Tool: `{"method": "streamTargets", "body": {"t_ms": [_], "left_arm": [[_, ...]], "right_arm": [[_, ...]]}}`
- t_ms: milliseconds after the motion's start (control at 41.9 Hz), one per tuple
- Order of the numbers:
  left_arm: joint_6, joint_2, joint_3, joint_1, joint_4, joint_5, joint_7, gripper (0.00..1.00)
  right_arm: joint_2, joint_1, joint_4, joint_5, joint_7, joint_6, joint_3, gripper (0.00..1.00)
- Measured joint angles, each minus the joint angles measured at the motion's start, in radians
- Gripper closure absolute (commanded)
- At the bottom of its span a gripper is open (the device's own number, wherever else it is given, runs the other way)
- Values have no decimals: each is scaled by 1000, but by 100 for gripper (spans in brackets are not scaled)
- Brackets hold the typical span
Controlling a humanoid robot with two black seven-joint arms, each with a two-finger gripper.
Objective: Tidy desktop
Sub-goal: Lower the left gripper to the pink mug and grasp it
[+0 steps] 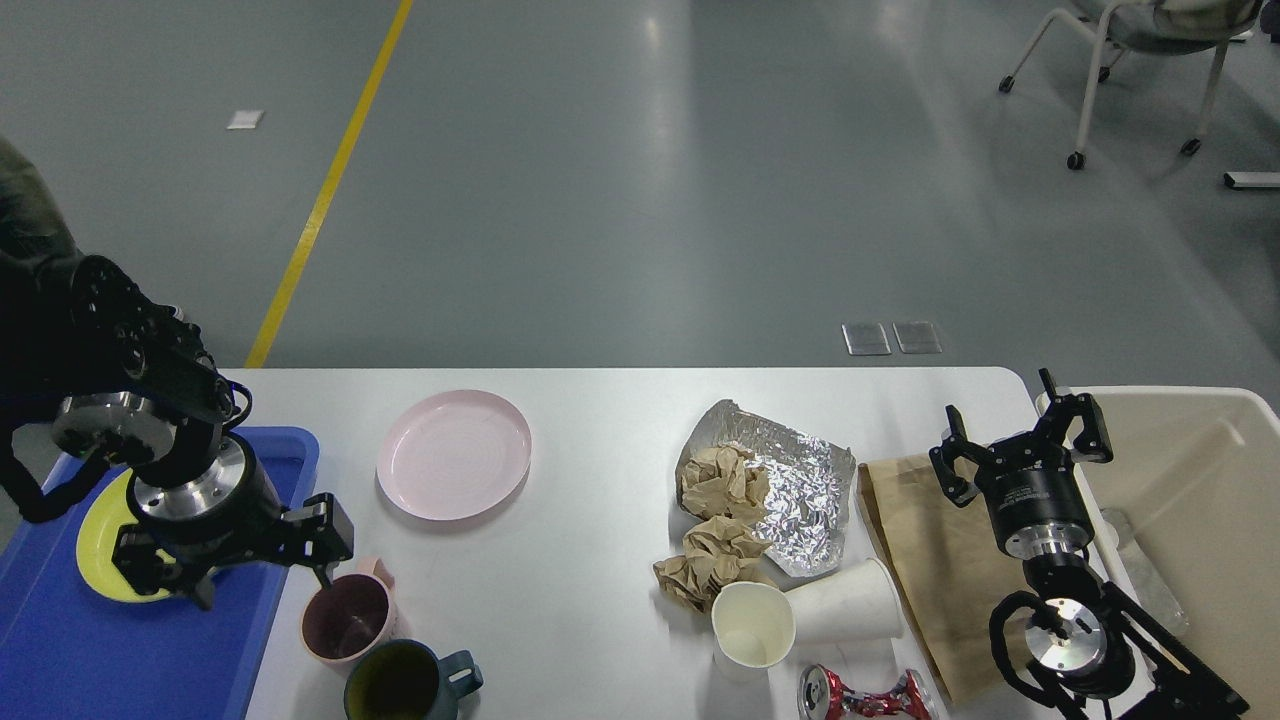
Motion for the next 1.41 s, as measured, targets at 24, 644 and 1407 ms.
{"method": "streamTargets", "body": {"t_ms": [24,644,1407], "left_arm": [[28,13,-7,25,2,13,-2,4],[170,57,-199,386,238,154,-8,9],[147,64,-243,426,257,146,6,99]], "right_arm": [[0,0,0,0,0,0,0,0],[0,0,0,0,0,0,0,0],[1,0,0,0,0,0,0,0]]}}
